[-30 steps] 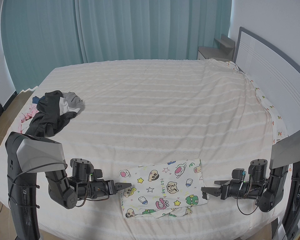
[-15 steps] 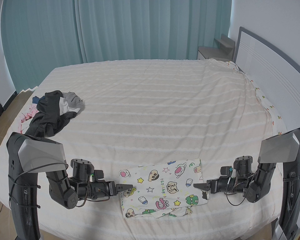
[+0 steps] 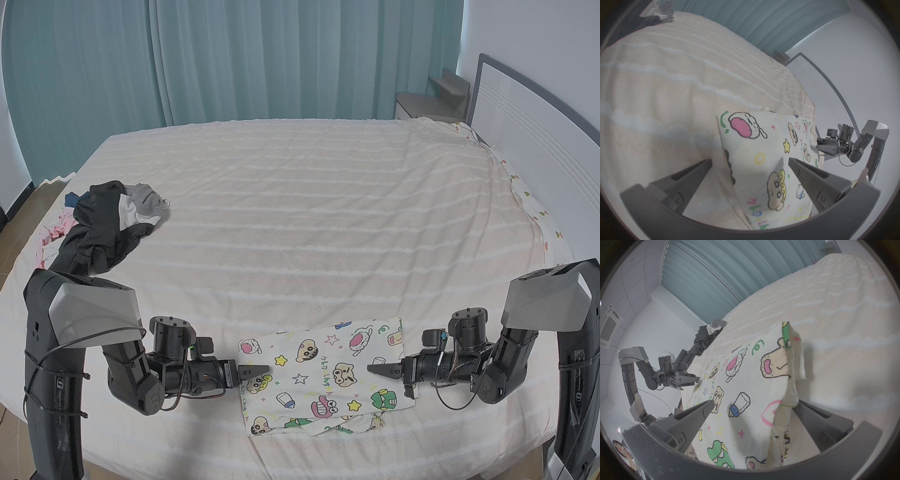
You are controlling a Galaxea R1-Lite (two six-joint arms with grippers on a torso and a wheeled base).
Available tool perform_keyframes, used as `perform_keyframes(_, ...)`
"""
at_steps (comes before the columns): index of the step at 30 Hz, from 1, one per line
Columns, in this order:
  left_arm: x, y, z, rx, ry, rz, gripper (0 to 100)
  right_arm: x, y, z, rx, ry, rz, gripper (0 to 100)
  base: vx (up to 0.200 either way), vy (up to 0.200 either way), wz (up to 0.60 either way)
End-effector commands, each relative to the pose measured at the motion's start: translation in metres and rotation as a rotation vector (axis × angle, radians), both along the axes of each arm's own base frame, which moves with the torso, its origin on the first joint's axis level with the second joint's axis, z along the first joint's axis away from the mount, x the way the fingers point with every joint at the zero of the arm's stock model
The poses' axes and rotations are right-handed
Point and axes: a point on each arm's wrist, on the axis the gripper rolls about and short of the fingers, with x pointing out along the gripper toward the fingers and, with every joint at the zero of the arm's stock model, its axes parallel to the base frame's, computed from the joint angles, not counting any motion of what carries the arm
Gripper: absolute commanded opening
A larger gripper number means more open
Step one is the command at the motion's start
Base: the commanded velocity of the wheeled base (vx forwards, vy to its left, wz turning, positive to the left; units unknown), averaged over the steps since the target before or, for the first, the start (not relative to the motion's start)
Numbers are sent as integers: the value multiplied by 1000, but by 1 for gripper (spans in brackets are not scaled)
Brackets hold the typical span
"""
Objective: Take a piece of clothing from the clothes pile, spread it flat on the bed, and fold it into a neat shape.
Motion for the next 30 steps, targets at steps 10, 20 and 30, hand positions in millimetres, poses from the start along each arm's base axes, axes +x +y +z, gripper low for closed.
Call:
perform_keyframes(10, 10, -11, -1, -51, 19, 20, 0, 0, 2, -1, 4, 5, 4, 100, 0, 0, 0)
perform_keyframes(20, 10, -11, -1, -54, 20, 18, 0, -1, 2, -2, 1, 21, 3, 0, 0, 0, 0)
perform_keyframes(30, 7, -10, -2, -48, 27, 19, 0, -5, 3, -3, -2, 36, 10, 0, 0, 0, 0)
